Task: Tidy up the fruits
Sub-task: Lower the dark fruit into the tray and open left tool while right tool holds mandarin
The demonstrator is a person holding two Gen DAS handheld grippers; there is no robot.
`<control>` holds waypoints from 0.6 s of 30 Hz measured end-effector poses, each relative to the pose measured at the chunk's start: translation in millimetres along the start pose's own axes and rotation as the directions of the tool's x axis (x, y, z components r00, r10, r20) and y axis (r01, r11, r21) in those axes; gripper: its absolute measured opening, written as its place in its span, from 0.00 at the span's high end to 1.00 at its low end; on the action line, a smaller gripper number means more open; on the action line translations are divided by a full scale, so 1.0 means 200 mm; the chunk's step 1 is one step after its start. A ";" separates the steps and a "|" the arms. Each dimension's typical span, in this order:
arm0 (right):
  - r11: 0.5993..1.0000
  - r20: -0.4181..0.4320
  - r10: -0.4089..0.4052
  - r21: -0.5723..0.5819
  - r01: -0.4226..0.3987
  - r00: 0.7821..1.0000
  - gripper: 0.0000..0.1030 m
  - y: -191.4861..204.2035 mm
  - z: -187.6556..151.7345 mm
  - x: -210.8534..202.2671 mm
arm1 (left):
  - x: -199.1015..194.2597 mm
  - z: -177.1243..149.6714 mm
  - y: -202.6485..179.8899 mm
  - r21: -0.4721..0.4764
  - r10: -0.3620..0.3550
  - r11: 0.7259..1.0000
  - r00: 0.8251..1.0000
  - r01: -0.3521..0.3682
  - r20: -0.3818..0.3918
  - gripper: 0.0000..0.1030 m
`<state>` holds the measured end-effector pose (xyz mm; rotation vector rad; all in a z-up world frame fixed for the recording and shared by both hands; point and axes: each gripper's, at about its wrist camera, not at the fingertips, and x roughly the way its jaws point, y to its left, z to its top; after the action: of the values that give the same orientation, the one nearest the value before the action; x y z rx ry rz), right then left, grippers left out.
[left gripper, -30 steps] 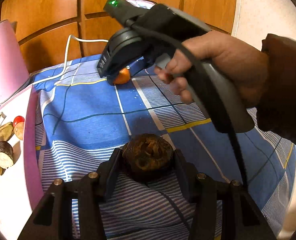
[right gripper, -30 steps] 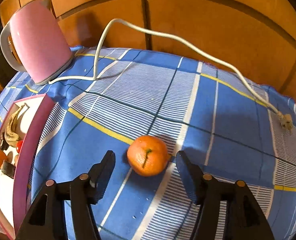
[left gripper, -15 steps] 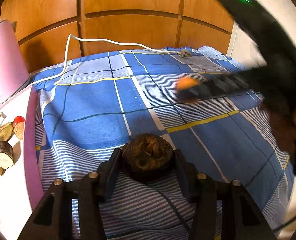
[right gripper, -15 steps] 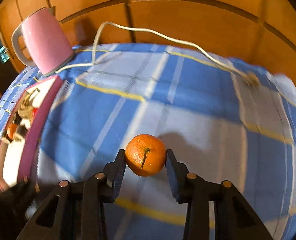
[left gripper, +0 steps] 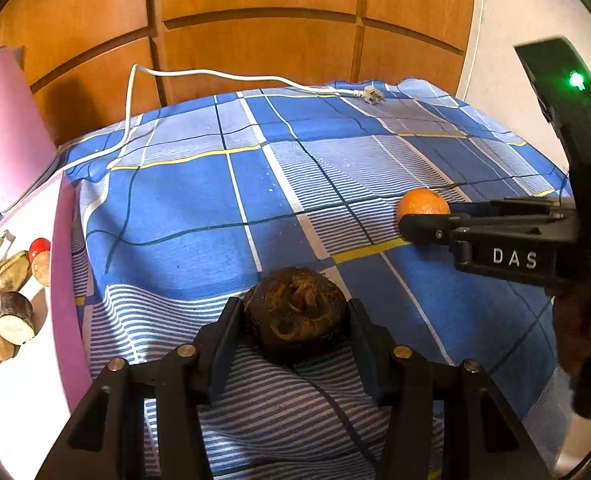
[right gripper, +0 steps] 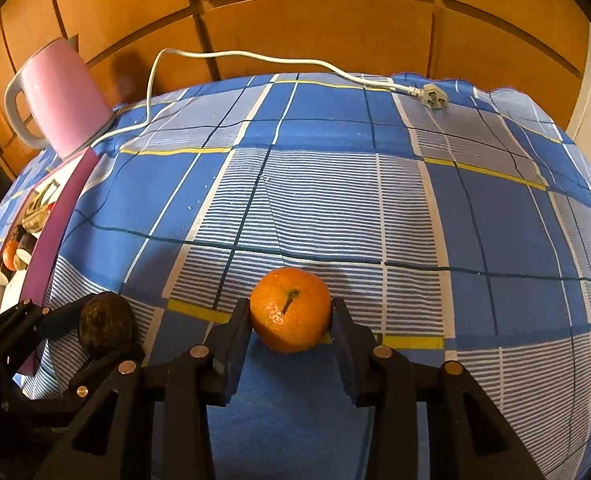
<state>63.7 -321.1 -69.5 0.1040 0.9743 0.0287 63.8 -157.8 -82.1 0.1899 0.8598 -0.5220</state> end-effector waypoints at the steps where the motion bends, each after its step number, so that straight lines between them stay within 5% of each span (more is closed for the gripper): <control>1: 1.000 0.006 0.003 0.008 -0.003 1.000 0.62 0.00 -0.01 0.00 | -0.01 0.00 0.00 -0.005 -0.004 1.000 1.000 0.004 -0.005 0.49; 11: 1.000 0.011 -0.018 -0.006 0.018 1.000 0.60 0.03 -0.02 0.02 | -0.28 0.01 0.06 -0.039 -0.034 0.999 0.996 0.037 0.077 0.49; 18: 0.998 0.033 -0.053 -0.027 0.053 0.998 0.60 0.05 -0.04 0.03 | -0.52 -0.02 0.28 -0.126 0.043 0.992 0.990 -0.026 0.133 0.49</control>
<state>60.0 -310.7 -78.0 0.0531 0.9440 -0.0082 33.4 -70.5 -7.5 0.0544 0.7527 -0.4425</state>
